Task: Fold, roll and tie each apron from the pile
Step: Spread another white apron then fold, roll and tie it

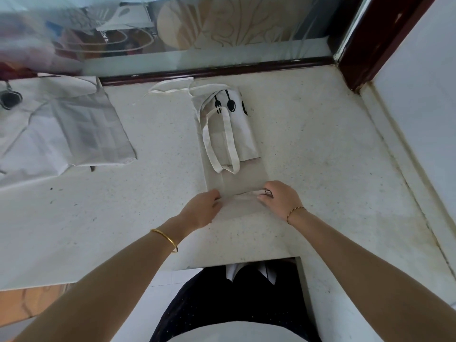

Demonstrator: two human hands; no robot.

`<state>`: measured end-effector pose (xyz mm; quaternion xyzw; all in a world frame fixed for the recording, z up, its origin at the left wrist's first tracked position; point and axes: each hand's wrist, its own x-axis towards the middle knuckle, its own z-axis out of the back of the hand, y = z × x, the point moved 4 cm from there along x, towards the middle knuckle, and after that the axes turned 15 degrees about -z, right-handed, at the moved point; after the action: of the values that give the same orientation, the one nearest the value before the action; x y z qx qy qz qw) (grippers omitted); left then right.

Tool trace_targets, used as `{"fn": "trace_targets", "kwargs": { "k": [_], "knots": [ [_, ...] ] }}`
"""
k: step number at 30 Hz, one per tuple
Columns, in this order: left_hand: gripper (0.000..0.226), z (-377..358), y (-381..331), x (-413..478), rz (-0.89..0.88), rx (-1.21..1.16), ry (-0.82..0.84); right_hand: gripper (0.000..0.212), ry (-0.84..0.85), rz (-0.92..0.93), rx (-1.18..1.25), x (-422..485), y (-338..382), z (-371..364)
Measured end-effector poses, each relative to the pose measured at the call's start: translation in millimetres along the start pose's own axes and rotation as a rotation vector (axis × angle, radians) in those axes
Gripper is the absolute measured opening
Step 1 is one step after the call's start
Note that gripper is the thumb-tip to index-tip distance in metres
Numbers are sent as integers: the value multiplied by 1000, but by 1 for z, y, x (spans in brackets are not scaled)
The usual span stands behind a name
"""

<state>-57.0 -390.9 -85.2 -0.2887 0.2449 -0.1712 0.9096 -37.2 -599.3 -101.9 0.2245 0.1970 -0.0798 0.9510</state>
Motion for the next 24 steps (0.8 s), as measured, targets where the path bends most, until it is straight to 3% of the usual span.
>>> {"fn": "trace_targets", "kwargs": {
  "k": [7, 10, 14, 16, 19, 24],
  "knots": [
    [19, -4, -3, 11, 40, 202, 42, 21, -8, -14, -167, 7, 4, 2],
    [22, -4, -8, 14, 72, 340, -45, 18, -70, 33, -222, 6, 7, 2],
    [40, -1, -18, 15, -202, 755, -124, 34, -260, 271, -391, -3, 17, 4],
    [29, -7, -17, 15, -301, 746, -22, 30, -268, 372, -478, -4, 19, -2],
    [16, -11, -8, 16, -314, 560, 41, 18, -150, 441, -393, -6, 11, -6],
    [48, -10, 4, 19, -296, 488, 167, 47, -11, 406, -408, -3, -1, -1]
  ]
}}
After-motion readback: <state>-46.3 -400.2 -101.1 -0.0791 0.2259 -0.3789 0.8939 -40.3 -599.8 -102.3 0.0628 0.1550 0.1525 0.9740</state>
